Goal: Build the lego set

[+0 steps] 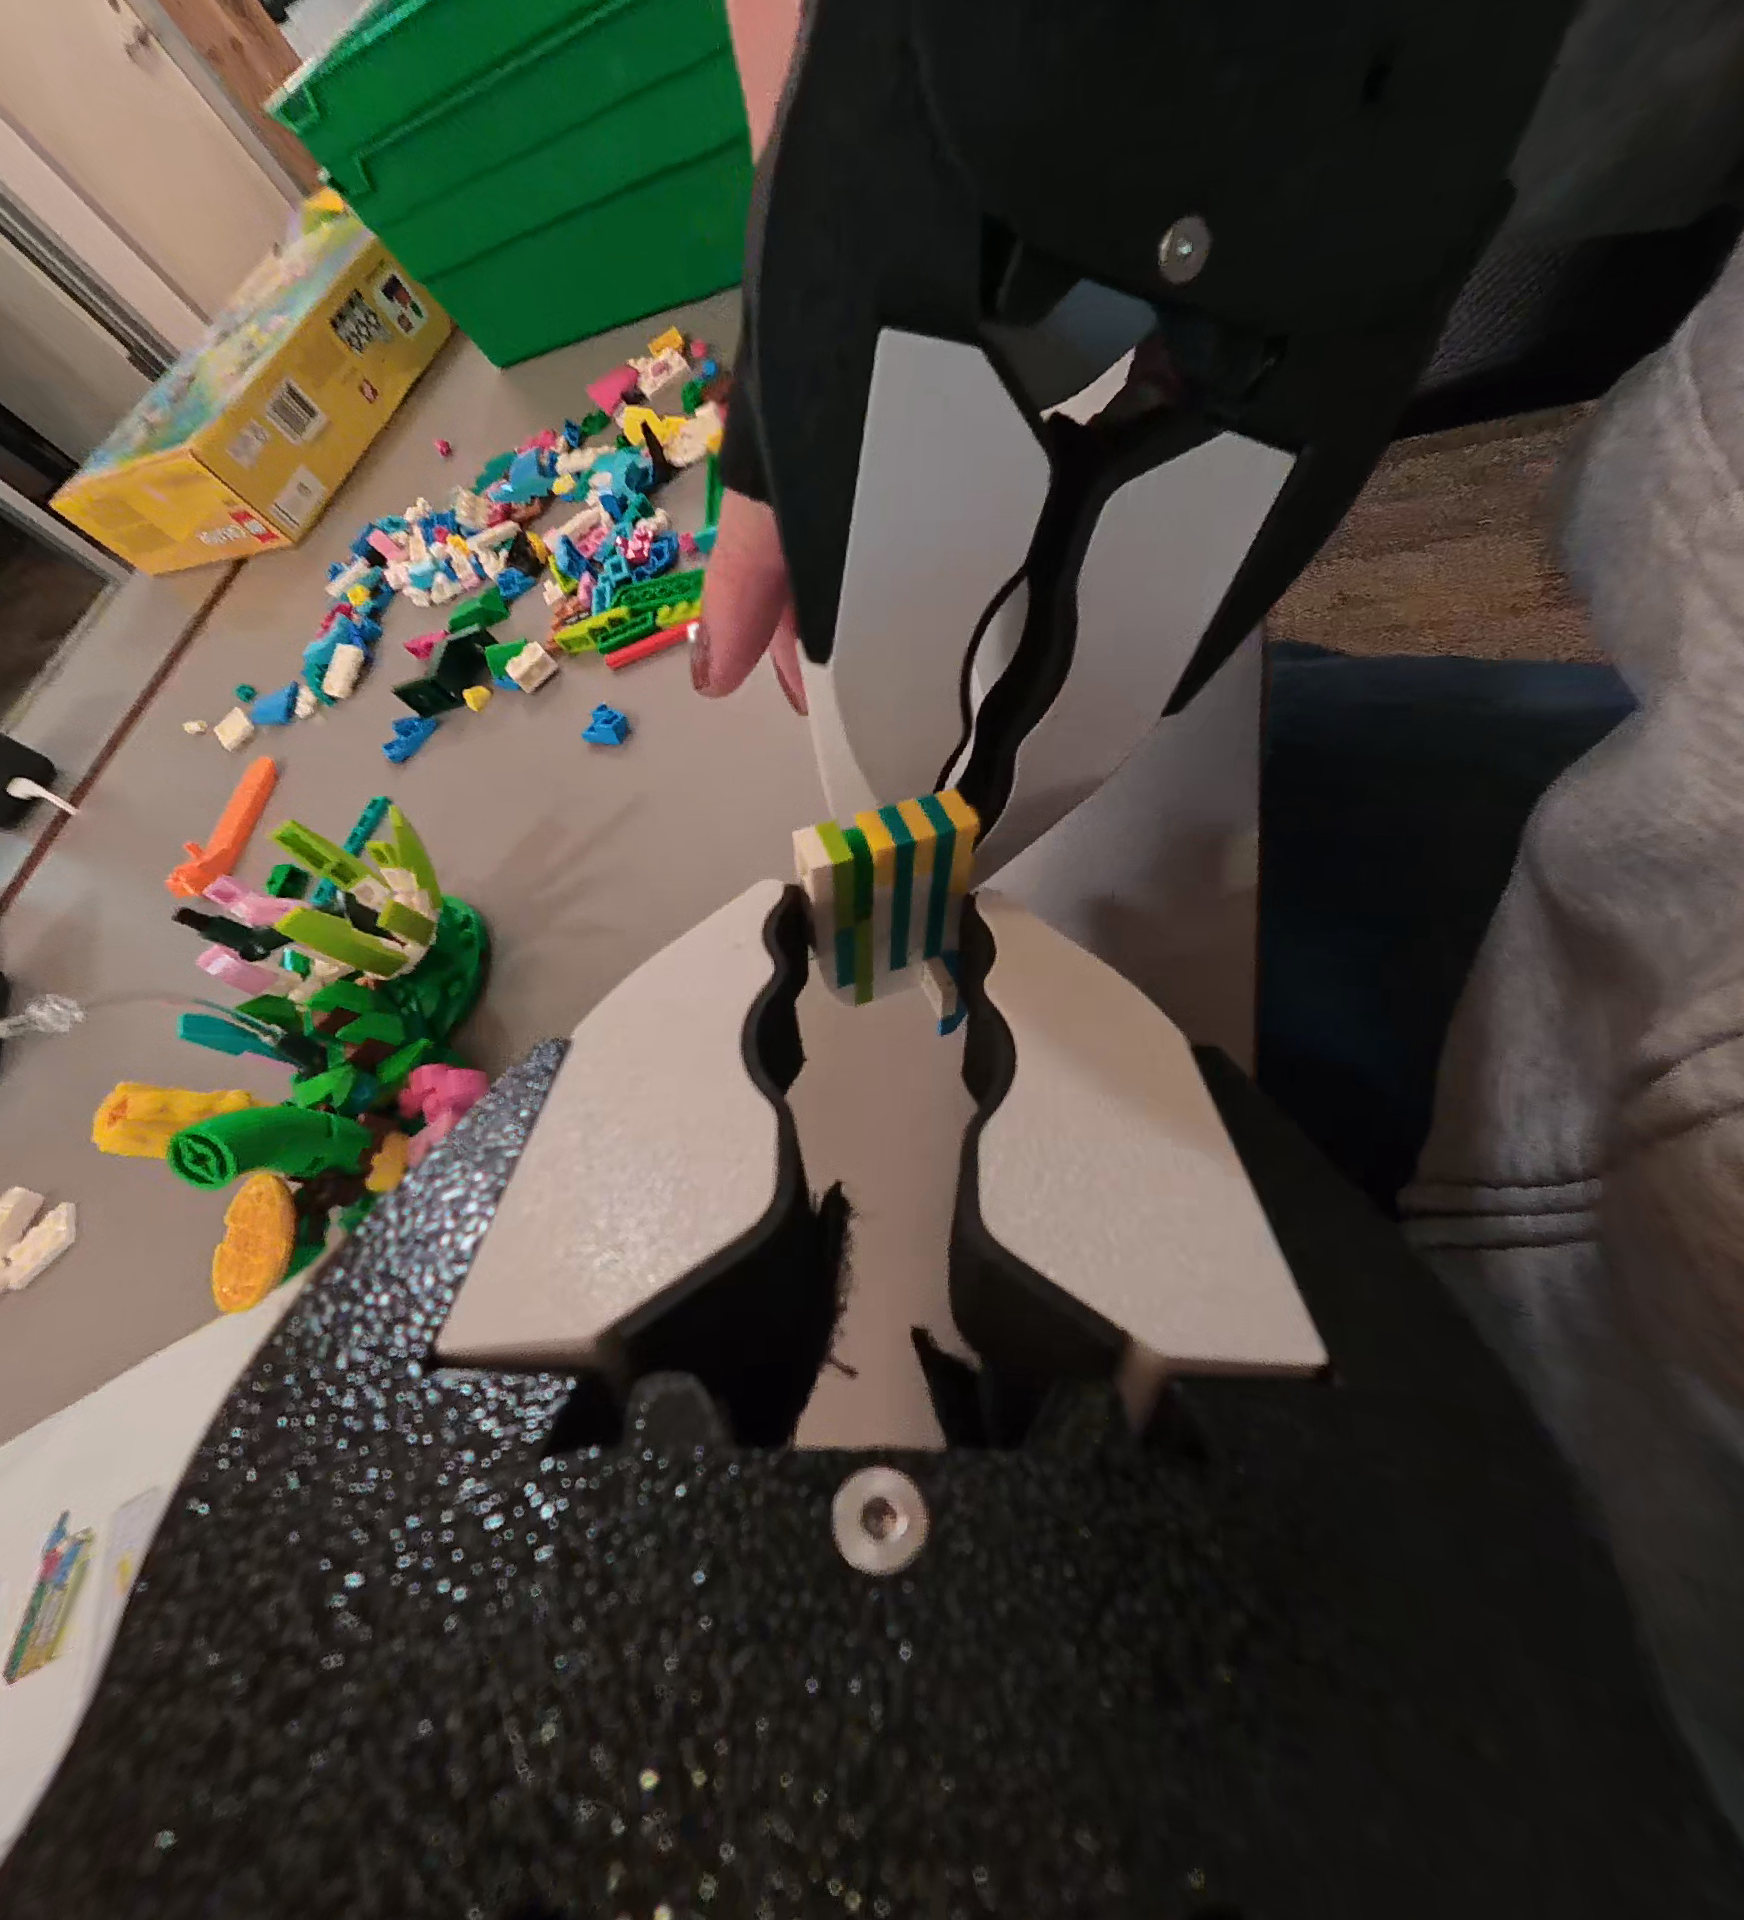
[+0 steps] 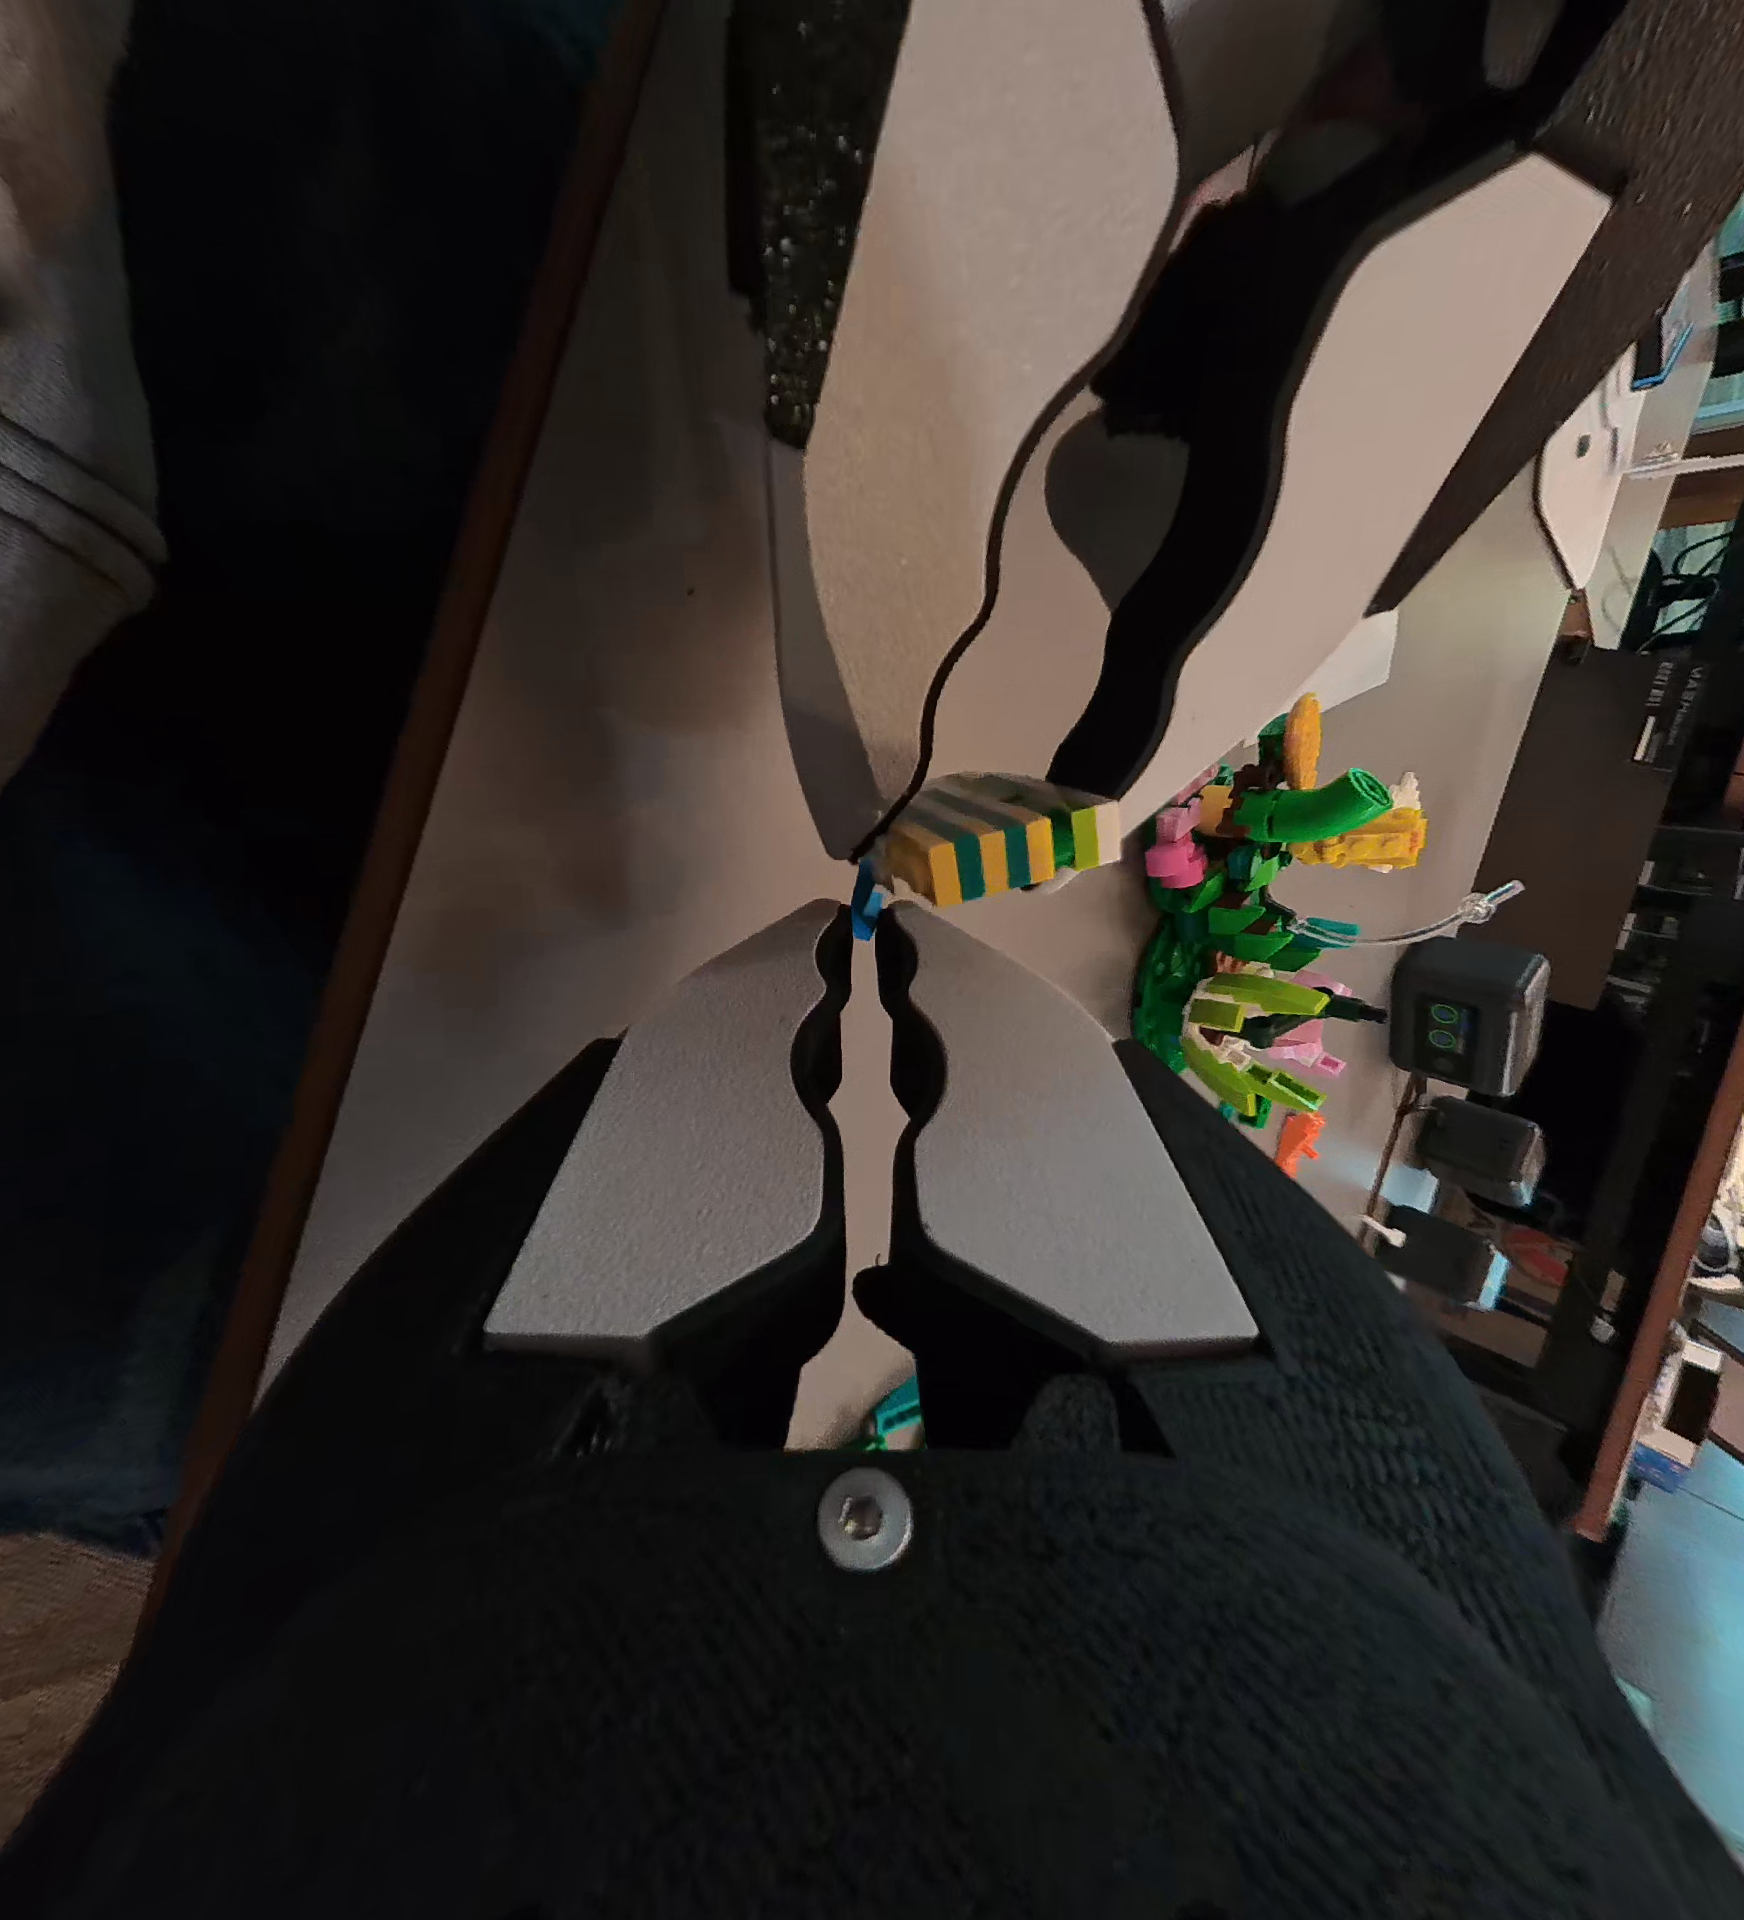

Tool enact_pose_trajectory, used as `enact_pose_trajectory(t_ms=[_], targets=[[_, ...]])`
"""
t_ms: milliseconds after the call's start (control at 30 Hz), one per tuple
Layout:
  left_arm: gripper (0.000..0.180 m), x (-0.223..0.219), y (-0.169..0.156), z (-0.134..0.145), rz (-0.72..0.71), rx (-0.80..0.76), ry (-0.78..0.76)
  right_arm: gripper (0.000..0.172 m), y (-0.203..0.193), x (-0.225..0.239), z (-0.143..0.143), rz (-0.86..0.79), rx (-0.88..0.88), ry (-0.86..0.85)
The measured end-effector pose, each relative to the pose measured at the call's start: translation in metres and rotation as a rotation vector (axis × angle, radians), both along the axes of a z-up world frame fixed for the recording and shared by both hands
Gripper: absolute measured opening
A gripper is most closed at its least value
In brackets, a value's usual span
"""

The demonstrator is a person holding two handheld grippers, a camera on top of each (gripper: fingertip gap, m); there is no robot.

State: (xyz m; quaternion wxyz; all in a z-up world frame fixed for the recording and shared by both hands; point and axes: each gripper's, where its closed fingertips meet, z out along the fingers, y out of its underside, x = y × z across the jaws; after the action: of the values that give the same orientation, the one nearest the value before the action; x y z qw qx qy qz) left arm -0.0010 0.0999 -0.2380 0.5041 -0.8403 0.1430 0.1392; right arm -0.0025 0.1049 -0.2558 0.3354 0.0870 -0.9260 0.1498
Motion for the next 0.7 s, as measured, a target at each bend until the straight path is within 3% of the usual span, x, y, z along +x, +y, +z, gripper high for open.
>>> enact_pose_trajectory(t_ms=[500, 700], targets=[[0.028, 0.001, 0.003, -0.009, -0.001, -0.125, -0.218, 0.003, -0.001, 0.004, -0.008, -0.071, -0.121, -0.132], [0.028, 0.000, 0.002, -0.012, 0.012, -0.137, -0.230, 0.003, -0.001, 0.005, -0.010, -0.080, -0.159, -0.164]])
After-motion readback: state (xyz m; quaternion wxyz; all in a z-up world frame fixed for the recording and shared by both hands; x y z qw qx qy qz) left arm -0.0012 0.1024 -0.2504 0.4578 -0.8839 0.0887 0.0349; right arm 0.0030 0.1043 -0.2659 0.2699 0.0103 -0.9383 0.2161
